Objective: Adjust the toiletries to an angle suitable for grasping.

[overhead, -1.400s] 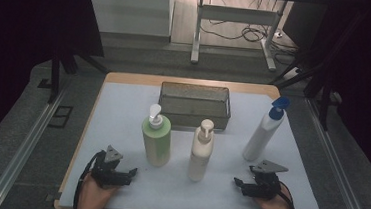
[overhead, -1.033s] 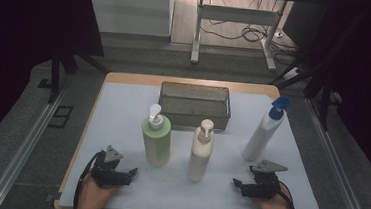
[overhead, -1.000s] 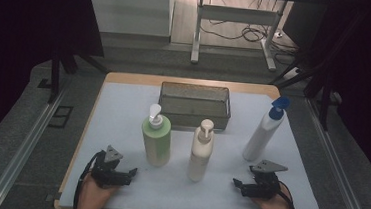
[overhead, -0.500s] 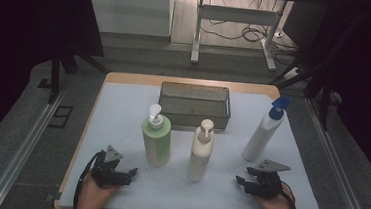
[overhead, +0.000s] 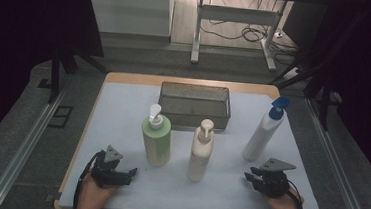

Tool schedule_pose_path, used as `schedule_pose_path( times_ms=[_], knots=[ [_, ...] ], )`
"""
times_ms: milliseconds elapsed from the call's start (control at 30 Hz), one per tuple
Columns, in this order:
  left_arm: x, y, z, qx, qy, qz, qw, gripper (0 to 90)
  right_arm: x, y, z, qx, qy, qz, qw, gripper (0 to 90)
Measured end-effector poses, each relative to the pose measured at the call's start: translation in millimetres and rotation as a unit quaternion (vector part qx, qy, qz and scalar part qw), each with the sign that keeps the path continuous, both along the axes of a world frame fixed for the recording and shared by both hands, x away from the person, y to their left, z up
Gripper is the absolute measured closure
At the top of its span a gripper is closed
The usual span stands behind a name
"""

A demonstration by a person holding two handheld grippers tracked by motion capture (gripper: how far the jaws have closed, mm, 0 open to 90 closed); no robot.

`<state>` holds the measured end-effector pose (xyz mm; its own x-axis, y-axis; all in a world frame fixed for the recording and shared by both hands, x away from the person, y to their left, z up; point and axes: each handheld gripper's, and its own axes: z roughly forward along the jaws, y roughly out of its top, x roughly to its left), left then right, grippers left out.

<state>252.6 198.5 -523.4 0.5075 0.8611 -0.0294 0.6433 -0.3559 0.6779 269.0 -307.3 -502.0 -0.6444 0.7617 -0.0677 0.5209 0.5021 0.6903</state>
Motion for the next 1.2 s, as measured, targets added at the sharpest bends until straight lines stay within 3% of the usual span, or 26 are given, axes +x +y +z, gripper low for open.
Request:
schedule_pose_path(
  times_ms=[100, 200, 233, 333, 367, 433, 500, 533, 733, 900, 1200],
  knots=[
    [0.1, 0.2, 0.1, 0.001, -0.001, 0.0, 1.0, 12.1, 0.8, -4.7, 1.0, -0.01, 0.0, -0.002, 0.9999, 68.1],
    [0.1, 0.1, 0.1, 0.001, 0.0, 0.0, 1.0, 12.1, 2.1, -13.1, 1.8, 0.022, -0.004, -0.036, 0.9991, 69.4],
    [0.1, 0.1, 0.1, 0.001, 0.0, 0.0, 1.0, 12.1, 2.1, -13.1, 1.8, 0.022, -0.004, -0.036, 0.9991, 69.4],
    [0.1, 0.2, 0.1, 0.001, 0.0, 0.0, 1.0, 12.1, 3.3, -21.8, 5.9, 0.052, -0.027, -0.075, 0.9955, 74.7],
    [0.1, 0.2, 0.1, 0.001, 0.0, 0.0, 1.0, 12.1, 3.3, -21.8, 5.9, 0.052, -0.027, -0.075, 0.9955, 74.7],
    [0.1, 0.2, 0.0, 0.001, 0.0, 0.0, 1.0, 12.1, 6.7, -31.1, 8.9, 0.086, -0.027, -0.093, 0.9916, 79.9],
    [0.1, 0.2, 0.1, 0.001, 0.0, 0.0, 1.0, 12.1, 8.4, -34.4, 9.4, 0.095, -0.025, -0.099, 0.9903, 82.4],
    [0.1, 0.2, 0.0, 0.001, 0.0, 0.0, 1.0, 12.1, 12.0, -40.6, 10.0, 0.107, -0.021, -0.11, 0.988, 87.2],
    [0.2, 0.3, 0.1, 0.001, 0.0, 0.0, 1.0, 12.1, 23.4, -53.3, 12.8, 0.116, -0.018, -0.144, 0.9826, 89.7],
    [0.2, 0.3, 0.0, 0.0, 0.0, 0.0, 1.0, 12.1, 38.4, -61.1, 12.2, 0.11, -0.024, -0.167, 0.9795, 89.6],
    [0.2, 0.2, 0.1, 0.001, 0.0, 0.0, 1.0, 12.1, 62.6, -63.4, 9.1, 0.111, -0.023, -0.185, 0.9762, 89.6]
  ],
)
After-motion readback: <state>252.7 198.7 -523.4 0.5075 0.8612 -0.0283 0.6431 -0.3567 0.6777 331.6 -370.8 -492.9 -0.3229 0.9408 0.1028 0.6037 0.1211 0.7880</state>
